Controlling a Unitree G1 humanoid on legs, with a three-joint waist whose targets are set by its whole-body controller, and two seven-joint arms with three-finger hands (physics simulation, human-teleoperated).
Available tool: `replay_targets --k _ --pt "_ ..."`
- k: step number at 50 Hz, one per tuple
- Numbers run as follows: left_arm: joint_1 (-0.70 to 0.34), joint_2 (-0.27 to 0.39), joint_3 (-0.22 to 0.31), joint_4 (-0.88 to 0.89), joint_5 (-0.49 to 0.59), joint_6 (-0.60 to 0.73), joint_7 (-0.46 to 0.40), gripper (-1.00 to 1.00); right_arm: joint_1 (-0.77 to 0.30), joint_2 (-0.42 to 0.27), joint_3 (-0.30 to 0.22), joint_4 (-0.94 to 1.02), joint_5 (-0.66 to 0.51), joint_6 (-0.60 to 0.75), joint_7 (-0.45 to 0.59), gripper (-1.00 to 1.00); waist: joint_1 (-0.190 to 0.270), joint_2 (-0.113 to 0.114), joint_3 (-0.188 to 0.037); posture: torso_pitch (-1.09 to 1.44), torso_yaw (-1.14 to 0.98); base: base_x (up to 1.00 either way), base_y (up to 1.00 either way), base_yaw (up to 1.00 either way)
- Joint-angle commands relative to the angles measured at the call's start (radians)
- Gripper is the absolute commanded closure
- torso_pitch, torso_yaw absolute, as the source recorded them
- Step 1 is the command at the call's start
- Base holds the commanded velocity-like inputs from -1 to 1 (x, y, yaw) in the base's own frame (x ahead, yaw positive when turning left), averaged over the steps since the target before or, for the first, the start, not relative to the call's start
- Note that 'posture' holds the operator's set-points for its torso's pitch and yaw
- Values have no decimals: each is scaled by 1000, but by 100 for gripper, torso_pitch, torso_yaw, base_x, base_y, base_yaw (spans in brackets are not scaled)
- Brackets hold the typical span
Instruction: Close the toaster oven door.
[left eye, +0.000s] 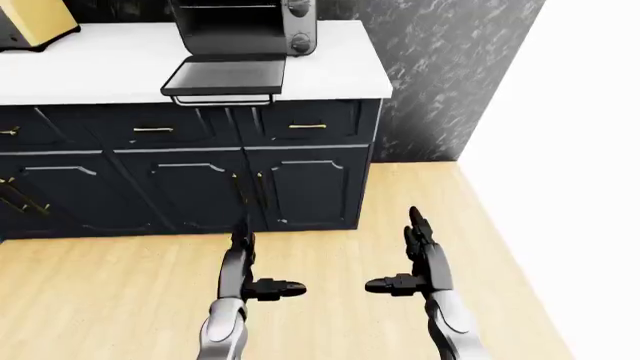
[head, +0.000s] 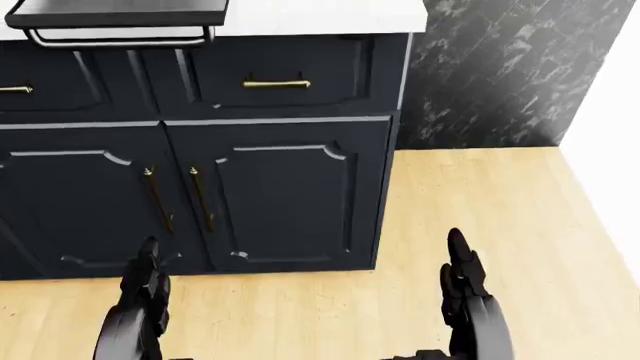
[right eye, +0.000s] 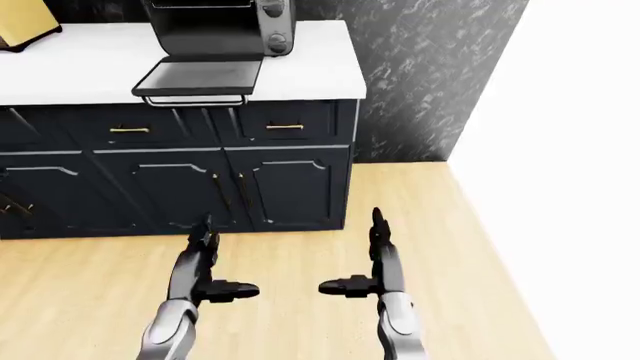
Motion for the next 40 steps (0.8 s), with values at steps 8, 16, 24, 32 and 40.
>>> replay_targets --k 8,16,24,32,40 --pt "-83 48 62 -189 -5 27 28 -100 -12 -11 0 -277 23 55 47 -100 4 -8 -75 0 0 0 0 0" --pt "-84 81 147 -380 -88 199 -57 -100 -43 -29 -31 -367 17 113 76 -100 7 2 -83 0 0 0 0 0" --pt "-145 134 241 -455 -136 295 -50 -100 -99 -54 -81 -457 34 215 85 -100 7 5 -88 0 0 0 0 0" --pt "-205 205 327 -472 -228 330 -34 -100 -158 -91 -118 -525 36 293 84 -100 5 8 -84 0 0 0 0 0" --pt "-255 296 392 -465 -280 368 -12 -100 -225 -130 -174 -595 77 398 84 -100 4 11 -76 0 0 0 0 0"
